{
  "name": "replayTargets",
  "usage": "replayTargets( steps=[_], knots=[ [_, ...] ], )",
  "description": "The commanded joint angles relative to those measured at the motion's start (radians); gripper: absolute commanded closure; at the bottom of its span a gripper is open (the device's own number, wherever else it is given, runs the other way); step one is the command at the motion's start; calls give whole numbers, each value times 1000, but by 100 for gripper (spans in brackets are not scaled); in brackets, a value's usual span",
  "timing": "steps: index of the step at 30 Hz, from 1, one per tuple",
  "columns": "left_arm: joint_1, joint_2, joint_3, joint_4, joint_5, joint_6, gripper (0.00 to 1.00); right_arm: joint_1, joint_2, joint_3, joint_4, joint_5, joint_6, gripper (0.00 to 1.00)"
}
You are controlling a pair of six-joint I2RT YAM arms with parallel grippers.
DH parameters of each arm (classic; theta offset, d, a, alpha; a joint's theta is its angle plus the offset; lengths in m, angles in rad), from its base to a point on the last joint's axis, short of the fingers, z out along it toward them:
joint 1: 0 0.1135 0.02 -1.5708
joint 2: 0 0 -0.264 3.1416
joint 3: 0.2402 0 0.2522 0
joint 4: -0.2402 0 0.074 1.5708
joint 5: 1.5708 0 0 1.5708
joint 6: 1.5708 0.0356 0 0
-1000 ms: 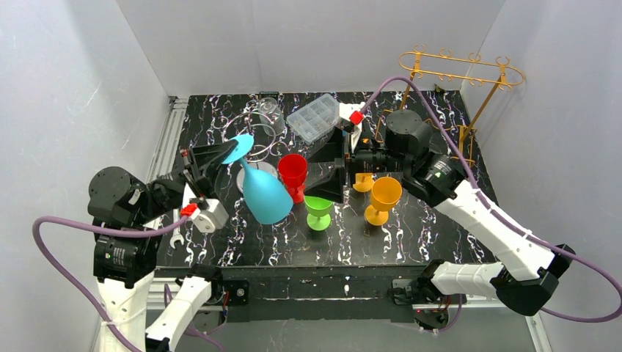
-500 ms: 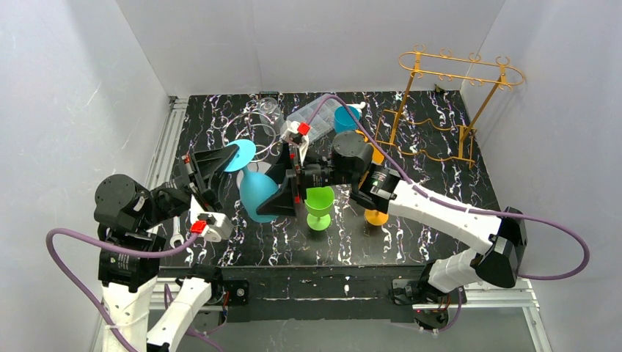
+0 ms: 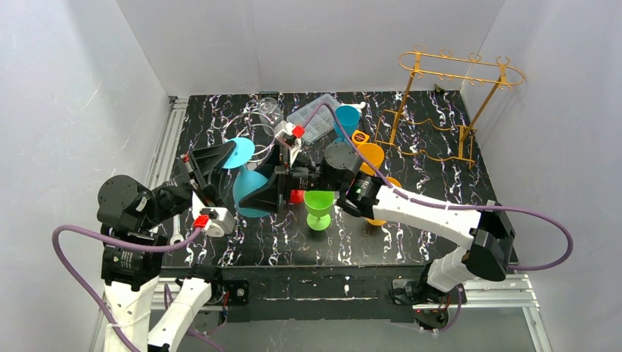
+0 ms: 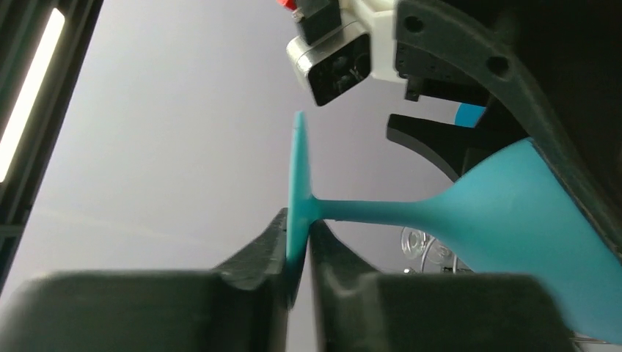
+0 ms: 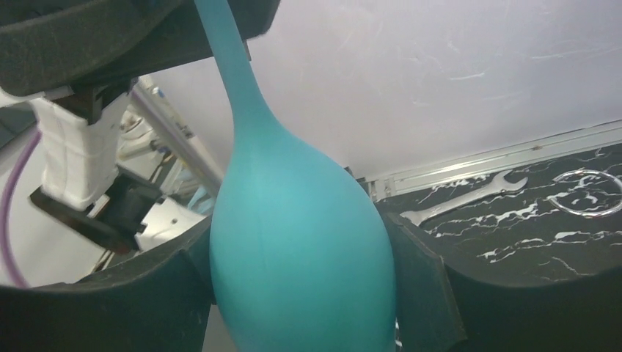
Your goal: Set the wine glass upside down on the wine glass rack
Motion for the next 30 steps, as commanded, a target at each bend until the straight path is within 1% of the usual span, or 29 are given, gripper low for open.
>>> replayTargets(
  steps=[1, 2, 4, 5, 8, 10, 12, 14, 16, 18, 20, 22, 24, 25, 27, 28, 29, 30],
  knots=[
    [0, -3, 16, 67, -117, -103, 75, 72, 7, -39, 40, 106, -62, 43],
    [0, -7, 16, 64, -141, -144, 58, 82, 6, -41, 27, 125, -85, 45],
    [0, -15, 18, 58, -183, -211, 12, 104, 7, -42, -8, 172, -130, 47],
    [0, -17, 22, 50, -207, -245, 3, 114, 6, -47, -20, 198, -150, 48],
    [0, -8, 74, -23, -300, -348, 2, 144, 6, -78, -44, 312, -204, 49],
    [0, 21, 129, -94, -383, -414, 2, 166, 14, -113, -23, 410, -247, 49],
    [1, 42, 152, -132, -483, -438, 2, 182, 47, -156, 37, 479, -268, 49],
    [0, 52, 145, -111, -600, -485, 2, 195, 96, -189, 113, 563, -276, 52],
    [0, 61, 163, -138, -666, -519, 2, 195, 156, -216, 195, 634, -271, 54],
    [1, 61, 189, -208, -663, -516, 2, 193, 202, -226, 259, 688, -243, 54],
    [0, 36, 180, -277, -615, -454, 2, 180, 227, -218, 305, 700, -220, 54],
    [0, -15, 128, -286, -588, -399, 2, 164, 233, -196, 308, 700, -202, 54],
    [0, -38, 112, -294, -594, -390, 2, 156, 239, -179, 306, 703, -201, 53],
    [0, -30, 127, -298, -615, -419, 2, 154, 250, -168, 305, 699, -203, 53],
    [0, 22, 181, -287, -702, -518, 2, 154, 285, -136, 301, 689, -207, 53],
    [0, 52, 207, -272, -761, -567, 2, 155, 308, -121, 308, 680, -205, 54],
    [2, 160, 302, -277, -916, -705, 2, 158, 377, -98, 380, 688, -176, 55],
    [1, 186, 328, -291, -928, -739, 2, 161, 391, -88, 403, 694, -174, 55]
  ],
)
